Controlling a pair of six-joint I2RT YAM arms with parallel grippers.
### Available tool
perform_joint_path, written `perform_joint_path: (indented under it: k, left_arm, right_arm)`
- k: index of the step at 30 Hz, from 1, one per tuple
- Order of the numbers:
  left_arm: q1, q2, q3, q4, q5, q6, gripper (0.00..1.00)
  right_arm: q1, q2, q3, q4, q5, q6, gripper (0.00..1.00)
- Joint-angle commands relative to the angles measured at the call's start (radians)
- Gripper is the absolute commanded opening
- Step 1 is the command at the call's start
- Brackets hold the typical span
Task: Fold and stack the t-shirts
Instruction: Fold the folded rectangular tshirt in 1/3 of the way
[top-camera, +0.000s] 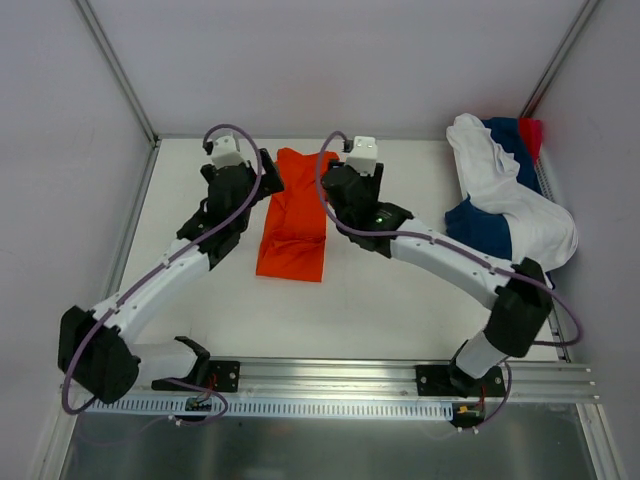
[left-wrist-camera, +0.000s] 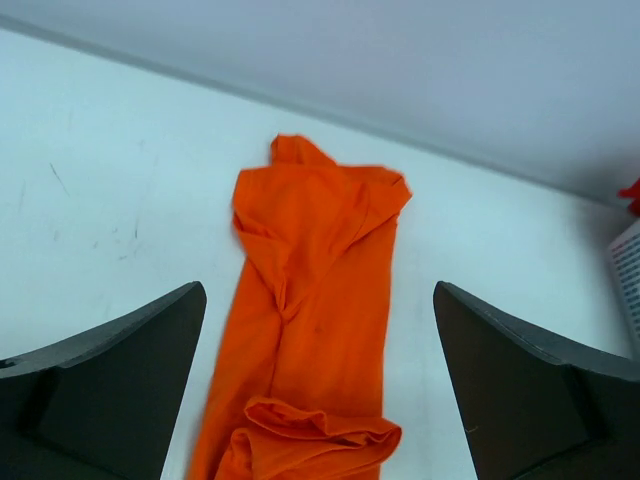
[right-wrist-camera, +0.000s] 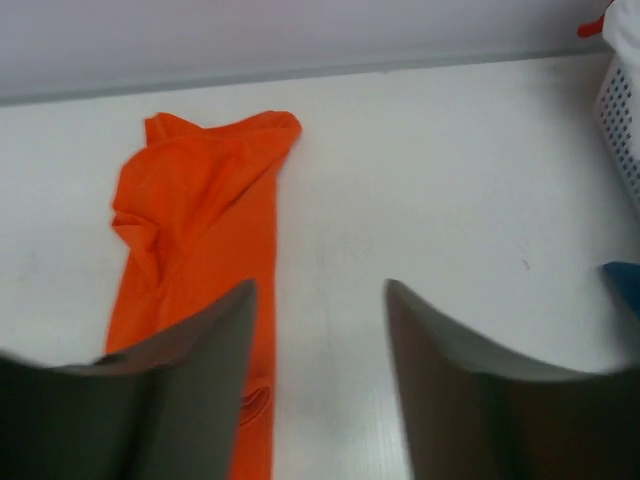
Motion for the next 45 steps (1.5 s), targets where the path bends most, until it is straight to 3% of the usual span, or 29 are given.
perform_joint_path:
  k: [1,3,12,20,27,45]
  left_arm:
    - [0.006,-0.146,-0.1,-0.07,0.008,-0.015,0.99]
    - [0.006,-0.237,-0.167,-0.076,0.036,-0.069,0.99]
    - [0.006,-0.516,-0.441,-0.223,0.122,-0.143,0.99]
    - [0.006,-0.687,-0.518,-0.275,0.191,-0.084,0.99]
    - [0.005,-0.712,-0.553,-0.28,0.323,-0.077,0.99]
    - [0.006,-0.735,-0.609,-0.289,0.277,-0.106,0.99]
  right_arm:
    - [0.044,-0.11,-0.08,-0.052,-0.072,0.055,0.46]
    - [0.073,-0.127,-0.116,-0.074,-0.071,0.132,0.01]
    - [0.23,-0.02,-0.147,-0.198,-0.063,0.365,0.01]
    - [0.231,0.078,-0.182,-0.075,-0.208,0.389,0.0]
    - [0.119,0.097,-0.276,0.191,-0.492,0.346,0.0]
    - [0.0,0.35,-0.054,0.192,-0.67,0.338,0.01]
